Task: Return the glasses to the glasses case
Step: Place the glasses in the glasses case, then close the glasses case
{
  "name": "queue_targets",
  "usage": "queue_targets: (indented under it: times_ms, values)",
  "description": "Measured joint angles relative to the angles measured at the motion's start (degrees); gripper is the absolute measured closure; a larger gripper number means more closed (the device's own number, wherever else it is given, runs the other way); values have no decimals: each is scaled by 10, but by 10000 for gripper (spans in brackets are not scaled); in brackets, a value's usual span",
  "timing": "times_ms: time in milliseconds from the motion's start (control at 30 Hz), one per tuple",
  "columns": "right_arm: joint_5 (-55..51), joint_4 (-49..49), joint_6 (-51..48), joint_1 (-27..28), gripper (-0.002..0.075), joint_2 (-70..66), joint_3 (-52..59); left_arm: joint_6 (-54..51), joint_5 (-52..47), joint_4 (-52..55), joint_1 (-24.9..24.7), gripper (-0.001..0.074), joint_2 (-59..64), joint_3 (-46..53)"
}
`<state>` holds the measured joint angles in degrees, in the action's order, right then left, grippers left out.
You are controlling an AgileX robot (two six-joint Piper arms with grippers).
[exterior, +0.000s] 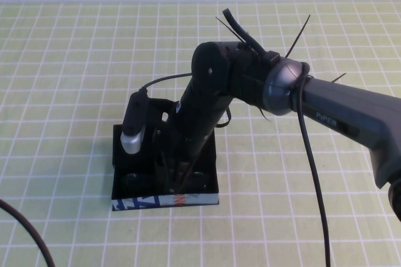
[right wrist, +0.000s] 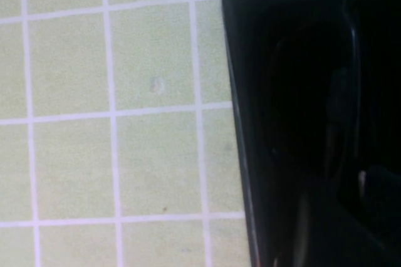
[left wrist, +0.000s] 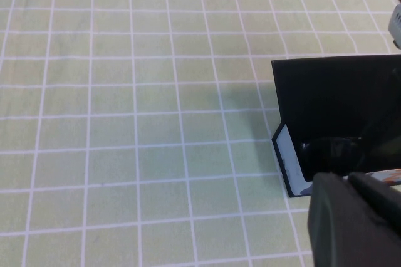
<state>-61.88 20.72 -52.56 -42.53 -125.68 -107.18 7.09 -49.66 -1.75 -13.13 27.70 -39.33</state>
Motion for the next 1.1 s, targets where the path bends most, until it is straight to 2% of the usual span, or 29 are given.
queue_targets:
  times_ms: [267, 367, 433, 533, 600, 700, 900, 1100]
  values:
    - [-8, -39, 41, 0, 543, 0, -53, -6, -1, -1, 0, 738, 0, 0]
    - [-12, -69, 88, 1, 545, 0, -99, -54, -2, -19, 0, 738, 0, 0]
    - [-16, -84, 122, 7, 567, 1, -124, -107, -4, -44, 0, 738, 4, 1]
    - [-24, -91, 161, 22, 669, 13, -145, -182, -4, -99, 0, 738, 25, 10]
    - [-30, -91, 178, 39, 711, 26, -147, -233, -4, -141, 0, 738, 53, 21]
    - [-45, -84, 191, 69, 733, 41, -149, -287, 16, -195, 0, 738, 108, 46]
    - [-53, -15, 220, 143, 741, 43, -136, -398, 75, -300, 0, 738, 229, 76]
    - [-19, 42, 222, 173, 742, 43, -100, -516, 129, -410, 0, 738, 365, 76]
